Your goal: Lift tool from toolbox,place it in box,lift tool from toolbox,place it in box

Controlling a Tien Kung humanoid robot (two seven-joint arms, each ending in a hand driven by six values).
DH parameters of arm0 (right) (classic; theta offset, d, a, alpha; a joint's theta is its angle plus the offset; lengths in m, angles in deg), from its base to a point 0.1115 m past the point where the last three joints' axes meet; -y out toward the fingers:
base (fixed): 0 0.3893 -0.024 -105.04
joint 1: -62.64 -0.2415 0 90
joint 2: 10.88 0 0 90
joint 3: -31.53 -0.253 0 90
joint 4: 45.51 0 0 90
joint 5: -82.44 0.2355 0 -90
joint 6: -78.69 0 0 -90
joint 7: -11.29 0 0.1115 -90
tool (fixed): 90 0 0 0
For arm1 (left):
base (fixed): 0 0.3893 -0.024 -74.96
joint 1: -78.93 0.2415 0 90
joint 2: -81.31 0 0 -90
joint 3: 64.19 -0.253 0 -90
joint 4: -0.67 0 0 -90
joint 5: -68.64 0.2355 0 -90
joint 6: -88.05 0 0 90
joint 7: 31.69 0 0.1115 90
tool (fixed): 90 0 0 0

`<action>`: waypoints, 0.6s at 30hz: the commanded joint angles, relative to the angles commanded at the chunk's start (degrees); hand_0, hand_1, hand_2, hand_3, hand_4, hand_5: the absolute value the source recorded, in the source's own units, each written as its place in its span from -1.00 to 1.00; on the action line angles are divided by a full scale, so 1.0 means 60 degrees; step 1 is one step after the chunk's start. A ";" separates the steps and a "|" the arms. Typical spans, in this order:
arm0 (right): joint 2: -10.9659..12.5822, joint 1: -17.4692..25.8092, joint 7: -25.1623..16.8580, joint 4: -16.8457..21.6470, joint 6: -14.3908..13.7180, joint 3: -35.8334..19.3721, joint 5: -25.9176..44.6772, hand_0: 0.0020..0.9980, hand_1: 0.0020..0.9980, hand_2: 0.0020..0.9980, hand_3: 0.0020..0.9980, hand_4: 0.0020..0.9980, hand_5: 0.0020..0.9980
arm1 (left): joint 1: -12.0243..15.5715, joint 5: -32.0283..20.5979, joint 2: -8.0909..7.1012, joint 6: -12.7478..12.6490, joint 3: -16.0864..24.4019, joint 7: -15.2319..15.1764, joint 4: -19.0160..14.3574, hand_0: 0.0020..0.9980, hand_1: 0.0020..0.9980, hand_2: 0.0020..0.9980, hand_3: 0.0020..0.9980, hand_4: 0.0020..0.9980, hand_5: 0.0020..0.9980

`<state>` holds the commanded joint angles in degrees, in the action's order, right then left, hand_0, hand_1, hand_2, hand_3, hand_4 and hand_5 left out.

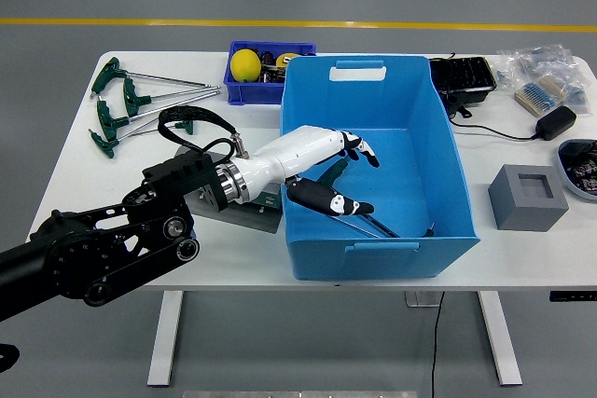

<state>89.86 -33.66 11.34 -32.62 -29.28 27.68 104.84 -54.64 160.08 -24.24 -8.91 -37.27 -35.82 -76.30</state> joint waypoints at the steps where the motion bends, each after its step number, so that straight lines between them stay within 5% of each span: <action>1: -0.0001 -0.0001 0.0001 -0.0001 -0.0001 -0.0003 -0.0002 0.40 0.34 0.46 0.12 0.59 0.38 | 0.0018 0.0002 -0.0001 0.0004 0.0039 0.0015 0.0005 0.35 0.50 0.73 0.47 0.83 0.25; 9: 0.0006 -0.0004 -0.0023 -0.0001 0.0015 0.0047 0.0050 0.40 0.34 0.46 0.12 0.59 0.38 | 0.0717 -0.0341 0.0131 -0.0165 0.1262 0.0149 0.0186 0.38 0.52 0.75 0.46 0.83 0.28; 18: 0.0026 -0.0025 -0.0093 -0.0005 0.0027 0.0128 0.0182 0.40 0.34 0.46 0.12 0.59 0.38 | 0.1975 -0.3524 0.0532 -0.0212 0.3463 0.0005 0.0750 0.36 0.49 0.74 0.52 0.83 0.35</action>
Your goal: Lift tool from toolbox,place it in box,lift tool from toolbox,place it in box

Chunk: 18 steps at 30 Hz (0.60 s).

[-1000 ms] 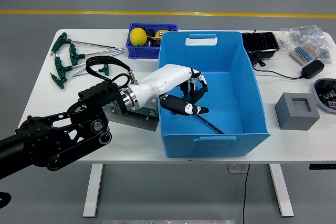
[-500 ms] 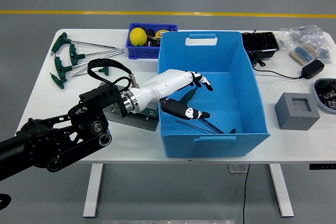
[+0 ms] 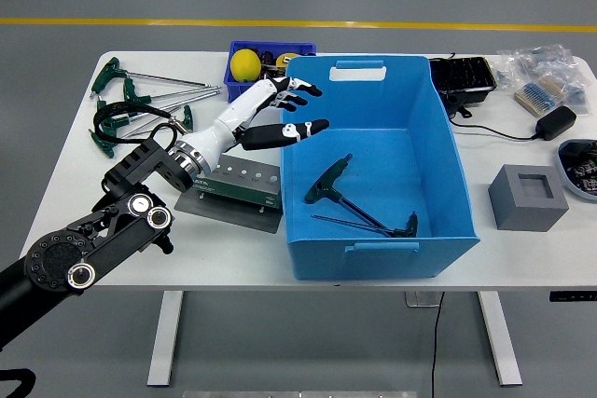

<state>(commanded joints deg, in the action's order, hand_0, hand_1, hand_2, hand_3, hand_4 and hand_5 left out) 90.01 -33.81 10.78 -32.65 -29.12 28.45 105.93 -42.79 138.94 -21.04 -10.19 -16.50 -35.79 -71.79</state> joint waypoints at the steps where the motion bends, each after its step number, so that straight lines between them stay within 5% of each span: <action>1: 0.0002 -0.0004 -0.0007 0.0000 0.0002 0.0011 0.0013 0.40 0.34 0.46 0.12 0.59 0.38 | 0.0133 -0.0368 0.0030 0.0066 0.0207 -0.0007 0.0026 0.36 0.49 0.74 0.52 0.83 0.35; 6: -0.0006 0.0004 -0.0032 -0.0001 0.0010 0.0039 0.0067 0.40 0.34 0.46 0.12 0.59 0.38 | 0.1048 -0.2331 0.0253 0.0451 0.1467 -0.0089 0.0037 0.39 0.50 0.73 0.53 0.83 0.40; 9: -0.0015 0.0017 -0.0036 -0.0001 0.0012 0.0048 0.0067 0.40 0.34 0.46 0.12 0.59 0.38 | 0.1529 -0.2634 0.0379 0.0605 0.2121 -0.0043 -0.0011 0.39 0.50 0.73 0.53 0.83 0.40; 18: -0.0054 0.0102 -0.0029 -0.0010 0.0022 0.0035 0.0029 0.39 0.33 0.46 0.12 0.59 0.38 | 0.3003 -0.1220 0.0811 0.0676 0.4447 -0.0116 -0.0583 0.42 0.48 0.73 0.53 0.82 0.45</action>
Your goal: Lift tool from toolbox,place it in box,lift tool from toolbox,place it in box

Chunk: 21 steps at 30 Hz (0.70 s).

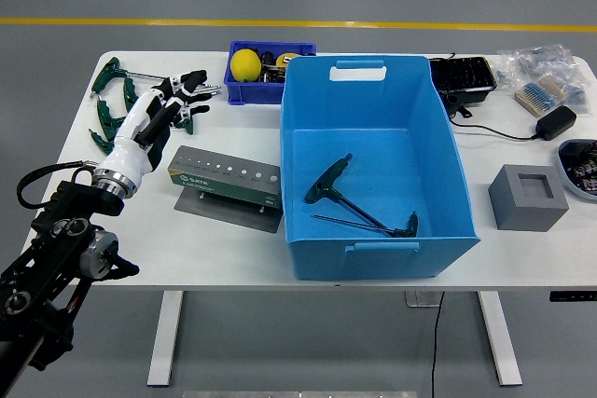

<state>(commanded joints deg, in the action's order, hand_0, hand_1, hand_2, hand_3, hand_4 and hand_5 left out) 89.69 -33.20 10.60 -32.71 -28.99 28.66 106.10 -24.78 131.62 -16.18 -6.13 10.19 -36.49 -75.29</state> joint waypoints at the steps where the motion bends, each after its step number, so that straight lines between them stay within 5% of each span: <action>1: -0.0008 0.0014 0.0002 -0.0001 -0.0001 -0.0004 -0.0009 0.39 0.33 0.46 0.12 0.59 0.38 | 0.0171 0.0120 0.0038 0.0018 0.0237 0.0001 -0.0088 0.42 0.48 0.73 0.53 0.82 0.45; 7: -0.0047 0.0071 0.0017 -0.0010 -0.0009 -0.0030 -0.0045 0.40 0.33 0.46 0.12 0.59 0.38 | 0.0967 0.0892 0.0064 0.0137 0.1103 0.0104 -0.0409 0.42 0.48 0.73 0.53 0.83 0.46; 13: -0.0071 0.0110 0.0042 -0.0015 -0.0017 -0.0078 -0.0117 0.40 0.33 0.46 0.12 0.59 0.38 | 0.1603 0.0142 0.0050 0.0074 0.1296 0.0044 -0.0379 0.43 0.48 0.74 0.53 0.82 0.49; 21: -0.0087 0.0135 0.0075 -0.0014 -0.0022 -0.0111 -0.0191 0.40 0.33 0.46 0.12 0.59 0.38 | 0.1646 0.0038 0.0251 0.0007 0.1413 -0.0045 -0.0269 0.44 0.49 0.74 0.53 0.82 0.55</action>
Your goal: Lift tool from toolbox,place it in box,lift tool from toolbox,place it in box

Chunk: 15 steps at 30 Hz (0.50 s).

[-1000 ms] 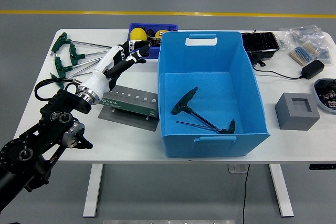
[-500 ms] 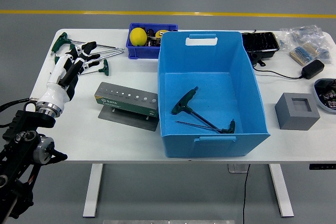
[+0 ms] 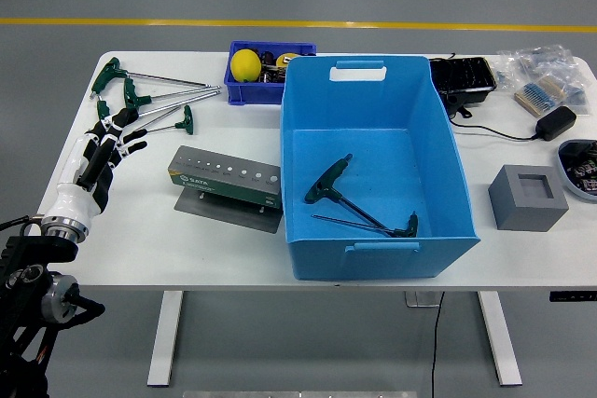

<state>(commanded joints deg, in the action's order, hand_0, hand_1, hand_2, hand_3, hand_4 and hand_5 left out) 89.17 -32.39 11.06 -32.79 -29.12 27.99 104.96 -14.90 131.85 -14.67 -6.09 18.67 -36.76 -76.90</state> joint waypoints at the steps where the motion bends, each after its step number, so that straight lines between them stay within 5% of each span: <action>1: 0.0001 -0.0002 -0.0004 0.0000 0.0002 0.0009 0.0016 0.40 0.33 0.46 0.12 0.59 0.38 | -0.0011 0.0015 -0.0001 0.0004 0.0005 0.0003 0.0004 0.44 0.49 0.74 0.53 0.82 0.55; 15: 0.0012 -0.0048 -0.0074 -0.0007 0.0035 0.0158 0.0305 0.40 0.33 0.46 0.12 0.58 0.38 | -0.0066 0.0095 0.0029 0.0108 0.0144 0.0069 0.0140 0.45 0.50 0.74 0.53 0.81 0.56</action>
<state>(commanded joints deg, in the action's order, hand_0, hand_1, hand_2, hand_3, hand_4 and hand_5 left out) 89.24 -32.68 10.62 -32.83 -28.91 28.94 106.79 -15.29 132.41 -14.50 -5.44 19.53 -36.35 -76.06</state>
